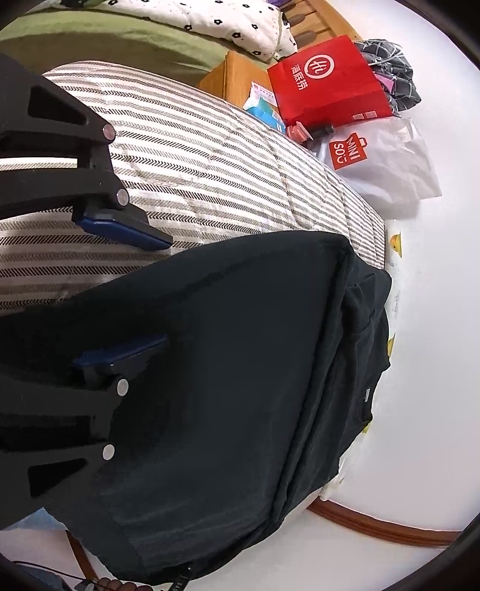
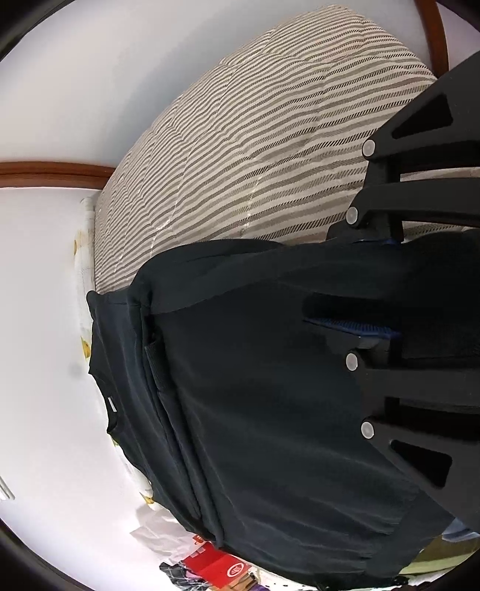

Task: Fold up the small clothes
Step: 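Grasp the sweatshirt hem with both grippers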

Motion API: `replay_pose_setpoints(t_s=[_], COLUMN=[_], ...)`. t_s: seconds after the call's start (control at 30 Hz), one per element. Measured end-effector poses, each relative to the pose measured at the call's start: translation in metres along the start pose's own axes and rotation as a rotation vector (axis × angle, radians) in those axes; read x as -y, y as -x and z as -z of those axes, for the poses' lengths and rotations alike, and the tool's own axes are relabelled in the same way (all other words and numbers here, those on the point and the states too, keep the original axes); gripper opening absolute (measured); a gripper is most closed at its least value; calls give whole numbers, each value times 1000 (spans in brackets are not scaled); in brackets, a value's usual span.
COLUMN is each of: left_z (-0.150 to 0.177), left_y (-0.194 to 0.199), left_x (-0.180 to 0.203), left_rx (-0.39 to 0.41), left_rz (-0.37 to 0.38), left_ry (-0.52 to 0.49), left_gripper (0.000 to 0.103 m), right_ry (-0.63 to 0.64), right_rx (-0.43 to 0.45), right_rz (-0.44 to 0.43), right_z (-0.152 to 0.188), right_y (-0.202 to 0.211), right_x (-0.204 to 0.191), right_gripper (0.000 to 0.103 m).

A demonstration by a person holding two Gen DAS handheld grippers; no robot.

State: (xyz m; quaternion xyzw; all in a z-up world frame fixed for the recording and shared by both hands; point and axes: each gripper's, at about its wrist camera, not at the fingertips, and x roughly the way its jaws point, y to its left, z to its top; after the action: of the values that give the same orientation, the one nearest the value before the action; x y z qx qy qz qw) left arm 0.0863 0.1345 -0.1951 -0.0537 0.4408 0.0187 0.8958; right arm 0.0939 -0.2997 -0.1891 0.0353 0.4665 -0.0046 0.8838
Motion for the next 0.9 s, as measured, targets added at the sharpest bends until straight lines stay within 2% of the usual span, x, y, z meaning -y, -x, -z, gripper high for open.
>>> replay_pose_setpoints(t_s=[0.43, 0.47, 0.53, 0.6, 0.63, 0.67, 0.8, 0.9], left_z=[8, 7, 7, 6, 5, 4, 5, 7], left_y=[6, 6, 6, 5, 4, 3, 7, 14], left_x=[5, 6, 6, 5, 2, 1, -1, -3], left_rx=[-6, -6, -5, 5, 6, -1, -3, 20], left_rz=[4, 6, 15, 33, 42, 55, 65, 72], left_ry=[5, 5, 15, 45, 67, 84, 104, 115], left_gripper=[44, 42, 24, 14, 10, 9, 7, 7], right_ry=[-6, -8, -14, -21, -16, -8, -39, -94], right_rx=[8, 10, 11, 12, 11, 11, 25, 54], right_rz=[-4, -5, -10, -12, -12, -23, -31, -71], right_z=[4, 4, 2, 1, 1, 1, 4, 6], right_y=[2, 2, 1, 0, 0, 0, 6, 16], right_x=[-4, -5, -4, -6, -7, -8, -3, 9], right_gripper=[32, 32, 32, 32, 24, 12, 8, 8])
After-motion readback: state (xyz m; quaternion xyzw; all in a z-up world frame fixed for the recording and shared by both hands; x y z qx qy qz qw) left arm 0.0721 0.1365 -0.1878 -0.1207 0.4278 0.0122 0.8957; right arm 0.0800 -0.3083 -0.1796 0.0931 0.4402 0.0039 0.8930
